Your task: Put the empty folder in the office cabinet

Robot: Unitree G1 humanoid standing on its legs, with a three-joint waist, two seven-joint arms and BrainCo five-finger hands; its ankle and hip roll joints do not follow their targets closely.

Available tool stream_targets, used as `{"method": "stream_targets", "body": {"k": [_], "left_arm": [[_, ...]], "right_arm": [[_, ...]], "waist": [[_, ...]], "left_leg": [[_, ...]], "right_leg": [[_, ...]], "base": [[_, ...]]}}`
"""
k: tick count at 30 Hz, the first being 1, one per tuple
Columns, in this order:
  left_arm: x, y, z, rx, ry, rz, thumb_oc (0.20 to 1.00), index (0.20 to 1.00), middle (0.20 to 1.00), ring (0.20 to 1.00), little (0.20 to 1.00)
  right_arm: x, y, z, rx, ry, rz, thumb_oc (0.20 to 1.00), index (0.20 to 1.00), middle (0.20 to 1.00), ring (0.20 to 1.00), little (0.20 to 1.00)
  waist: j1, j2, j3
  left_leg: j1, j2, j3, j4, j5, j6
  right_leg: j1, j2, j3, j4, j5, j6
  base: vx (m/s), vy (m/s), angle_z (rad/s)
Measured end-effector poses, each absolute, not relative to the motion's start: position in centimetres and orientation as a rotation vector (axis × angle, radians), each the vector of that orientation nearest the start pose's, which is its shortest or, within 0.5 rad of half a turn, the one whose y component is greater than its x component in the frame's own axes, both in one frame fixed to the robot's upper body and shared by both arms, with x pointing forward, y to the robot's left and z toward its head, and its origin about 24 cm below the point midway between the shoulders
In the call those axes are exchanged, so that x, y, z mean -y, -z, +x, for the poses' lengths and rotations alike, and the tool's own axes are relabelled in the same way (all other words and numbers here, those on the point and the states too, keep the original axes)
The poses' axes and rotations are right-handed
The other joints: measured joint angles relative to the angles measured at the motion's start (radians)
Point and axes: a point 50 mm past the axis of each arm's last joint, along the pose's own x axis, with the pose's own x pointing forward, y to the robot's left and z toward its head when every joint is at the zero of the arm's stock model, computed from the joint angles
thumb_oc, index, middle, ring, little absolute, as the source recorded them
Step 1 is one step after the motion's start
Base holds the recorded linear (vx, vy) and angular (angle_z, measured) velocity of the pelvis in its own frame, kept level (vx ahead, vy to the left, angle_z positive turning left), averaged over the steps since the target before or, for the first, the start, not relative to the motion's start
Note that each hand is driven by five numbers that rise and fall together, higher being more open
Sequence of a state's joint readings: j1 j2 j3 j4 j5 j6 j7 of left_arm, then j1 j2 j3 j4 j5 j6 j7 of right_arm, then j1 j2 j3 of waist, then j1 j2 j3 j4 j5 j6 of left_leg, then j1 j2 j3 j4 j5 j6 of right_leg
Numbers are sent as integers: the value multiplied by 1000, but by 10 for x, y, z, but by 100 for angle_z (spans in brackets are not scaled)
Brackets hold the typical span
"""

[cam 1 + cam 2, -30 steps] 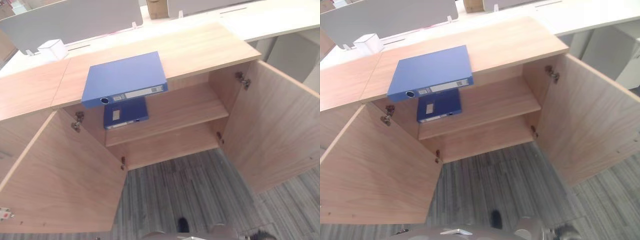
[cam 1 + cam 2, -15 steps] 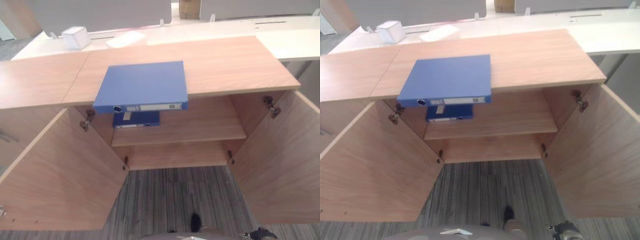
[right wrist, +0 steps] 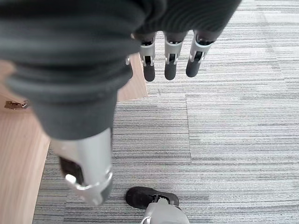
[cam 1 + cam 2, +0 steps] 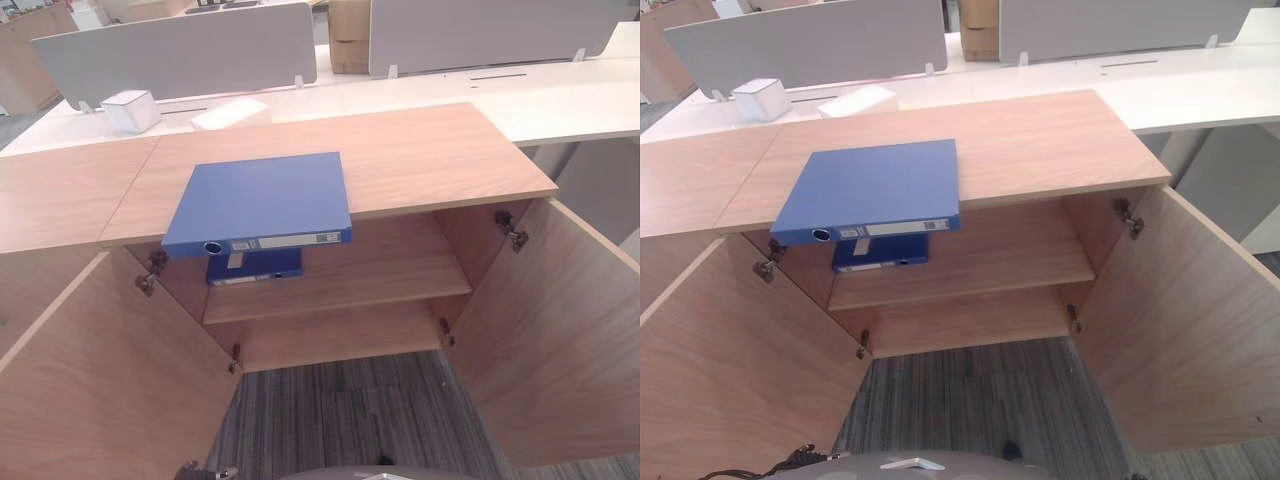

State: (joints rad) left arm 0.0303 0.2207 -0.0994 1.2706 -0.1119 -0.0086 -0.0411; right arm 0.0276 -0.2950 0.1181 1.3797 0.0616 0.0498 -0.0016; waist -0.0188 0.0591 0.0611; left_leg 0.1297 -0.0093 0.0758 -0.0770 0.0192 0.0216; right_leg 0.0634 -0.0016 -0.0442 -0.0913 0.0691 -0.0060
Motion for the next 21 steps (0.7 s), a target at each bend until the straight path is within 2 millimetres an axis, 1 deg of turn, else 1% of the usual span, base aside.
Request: {"method": "stream_targets", "body": {"k": [2, 4, 5, 6, 7, 8, 9, 10, 12, 14, 17, 18, 19, 21], "left_arm": [[-238, 164, 72, -1251, -202, 69, 1000, 1000, 1000, 1000, 1000], [-246, 161, 76, -1226, -247, 62, 1000, 1000, 1000, 1000, 1000], [-245, 158, 88, -1195, -247, 101, 1000, 1000, 1000, 1000, 1000], [-244, 154, 101, -1137, -223, 159, 1000, 1000, 1000, 1000, 1000], [-237, 143, 120, -1020, -184, 200, 1000, 1000, 1000, 1000, 1000], [-227, 127, 143, -857, -142, 215, 1000, 1000, 1000, 1000, 1000], [-217, 111, 161, -739, -107, 233, 1000, 1000, 1000, 1000, 1000], [-203, 76, 180, -528, -25, 289, 1000, 1000, 1000, 1000, 1000], [-201, 63, 194, -429, -8, 379, 1000, 1000, 1000, 1000, 1000], [-216, 59, 195, -423, -108, 407, 1000, 1000, 1000, 1000, 1000], [-238, 66, 186, -478, -248, 404, 1000, 1000, 1000, 1000, 1000], [-241, 68, 181, -490, -284, 393, 1000, 1000, 1000, 1000, 1000], [-241, 72, 173, -512, -312, 370, 1000, 1000, 1000, 1000, 1000], [-237, 77, 166, -540, -318, 328, 1000, 1000, 1000, 1000, 1000]], "right_arm": [[265, 163, 38, -1452, 171, -273, 1000, 1000, 1000, 1000, 1000], [266, 163, 39, -1449, 177, -273, 1000, 1000, 1000, 1000, 1000], [264, 163, 39, -1449, 172, -283, 1000, 1000, 1000, 1000, 1000], [263, 164, 36, -1455, 174, -286, 1000, 1000, 1000, 1000, 1000], [263, 164, 39, -1442, 180, -291, 1000, 1000, 1000, 1000, 1000], [263, 163, 41, -1428, 191, -297, 1000, 1000, 1000, 1000, 1000], [263, 163, 43, -1416, 201, -302, 1000, 1000, 1000, 1000, 1000], [264, 163, 39, -1415, 222, -296, 1000, 1000, 1000, 1000, 1000], [265, 163, 35, -1425, 250, -287, 1000, 1000, 1000, 1000, 1000], [263, 164, 34, -1427, 272, -264, 1000, 1000, 1000, 1000, 1000], [261, 165, 31, -1440, 274, -258, 1000, 1000, 1000, 1000, 1000], [260, 165, 30, -1442, 273, -255, 1000, 1000, 1000, 1000, 1000], [258, 166, 28, -1448, 269, -249, 1000, 1000, 1000, 1000, 1000], [256, 166, 26, -1453, 268, -247, 1000, 1000, 1000, 1000, 1000]], "waist": [[3, -4, -1], [2, -8, -8], [2, -12, -9], [6, -14, -8], [15, -14, -8], [16, -16, -10], [16, -18, -11], [14, -28, -10], [16, -27, -12], [4, -28, -12], [3, -27, -12], [5, -28, -11], [11, -30, -10], [21, -29, -10]], "left_leg": [[4, 0, -3, -2, 0, 0], [3, 1, -4, -7, -2, 2], [12, 0, -2, 0, -8, -8], [10, 0, -3, -1, -6, -10], [7, 1, -2, -4, -2, -7], [0, 0, -1, -11, -3, -7], [4, 0, -2, -10, 0, -9], [1, -1, -2, -11, 0, -10], [1, 0, -3, -11, 0, -10], [1, 1, -2, -11, -3, -4], [4, 1, -2, -10, 5, -2], [12, 1, -2, -6, 6, -1], [19, 1, -1, -2, 6, 0], [20, -1, -1, -3, 6, 0]], "right_leg": [[10, 1, -2, 0, -5, 0], [8, 1, -3, 0, -8, 5], [6, 1, -3, 0, -8, 6], [5, 1, -3, 0, -7, 8], [2, 0, -1, 0, -6, 8], [-1, -1, 1, 0, -7, 7], [3, -1, 0, 0, -6, 8], [7, -1, 0, 0, 0, 16], [8, -1, 0, 0, 0, 16], [7, 0, 0, 0, 0, 16], [8, 1, 0, 0, 0, 16], [10, 1, 1, 0, 0, 16], [13, 0, 2, 0, 0, 15], [13, -1, 3, 0, -1, 15]], "base": [[16, -42, 5], [2, -58, 3], [-26, -29, 5], [0, 0, 0], [-13, -19, -7], [-21, -26, -7], [-21, -23, -4], [0, 0, 0], [0, 0, 0], [-2, -5, -2], [0, 0, 0], [0, 0, 0], [0, 0, 0], [0, 0, 0]]}}
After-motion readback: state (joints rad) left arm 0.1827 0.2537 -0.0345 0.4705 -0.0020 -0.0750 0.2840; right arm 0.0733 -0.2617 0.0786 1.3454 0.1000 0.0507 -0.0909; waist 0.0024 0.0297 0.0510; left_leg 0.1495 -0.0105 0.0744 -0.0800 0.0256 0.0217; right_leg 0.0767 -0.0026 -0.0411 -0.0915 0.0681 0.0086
